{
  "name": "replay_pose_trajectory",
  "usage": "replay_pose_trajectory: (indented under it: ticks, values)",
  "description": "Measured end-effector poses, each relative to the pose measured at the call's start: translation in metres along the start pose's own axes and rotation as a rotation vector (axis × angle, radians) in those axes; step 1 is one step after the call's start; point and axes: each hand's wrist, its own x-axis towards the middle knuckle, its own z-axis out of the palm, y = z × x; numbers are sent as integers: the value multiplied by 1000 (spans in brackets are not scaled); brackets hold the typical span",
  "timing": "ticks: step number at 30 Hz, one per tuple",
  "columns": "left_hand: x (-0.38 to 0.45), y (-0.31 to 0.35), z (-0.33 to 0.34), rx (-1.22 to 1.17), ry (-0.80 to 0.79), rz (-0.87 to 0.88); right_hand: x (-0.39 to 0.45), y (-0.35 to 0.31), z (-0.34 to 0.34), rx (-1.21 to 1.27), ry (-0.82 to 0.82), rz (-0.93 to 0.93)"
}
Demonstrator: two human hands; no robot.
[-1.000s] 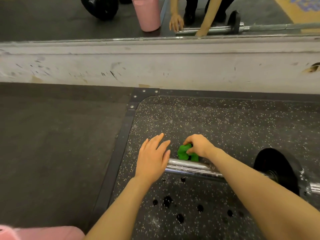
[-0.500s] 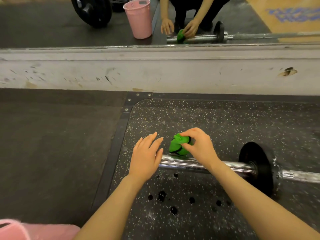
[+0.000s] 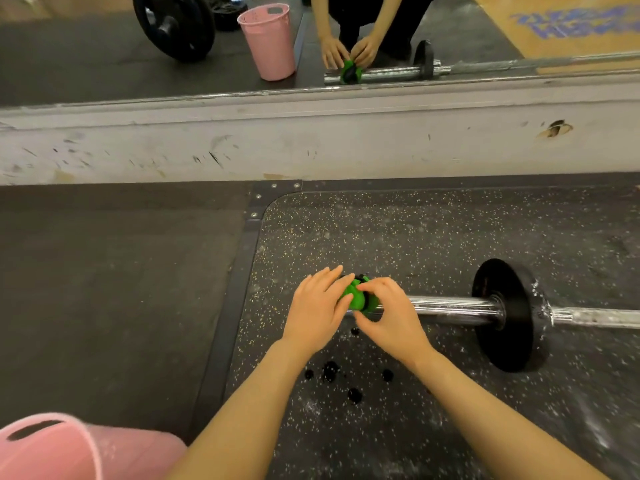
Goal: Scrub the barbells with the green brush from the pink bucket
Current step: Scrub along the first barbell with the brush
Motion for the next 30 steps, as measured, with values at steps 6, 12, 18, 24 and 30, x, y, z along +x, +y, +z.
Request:
replay_pose_trajectory:
  ticks: [6,12,18,24,30]
  values:
    - [-3,1,12,-21,10,16,-3,28,-21,-207,119,66]
    - [9,16,10,-46,30,-18,-6,52,-15,-428,27,45]
    - [20,15,27,195,-23,188,-12,57,-12,-500,49,-15]
    - [13,-7,25,236,-65,262,-15,62,-11,-547,43,-29]
    - [-5,-37,17,270,13,186,-23,66,-13,-610,91,33]
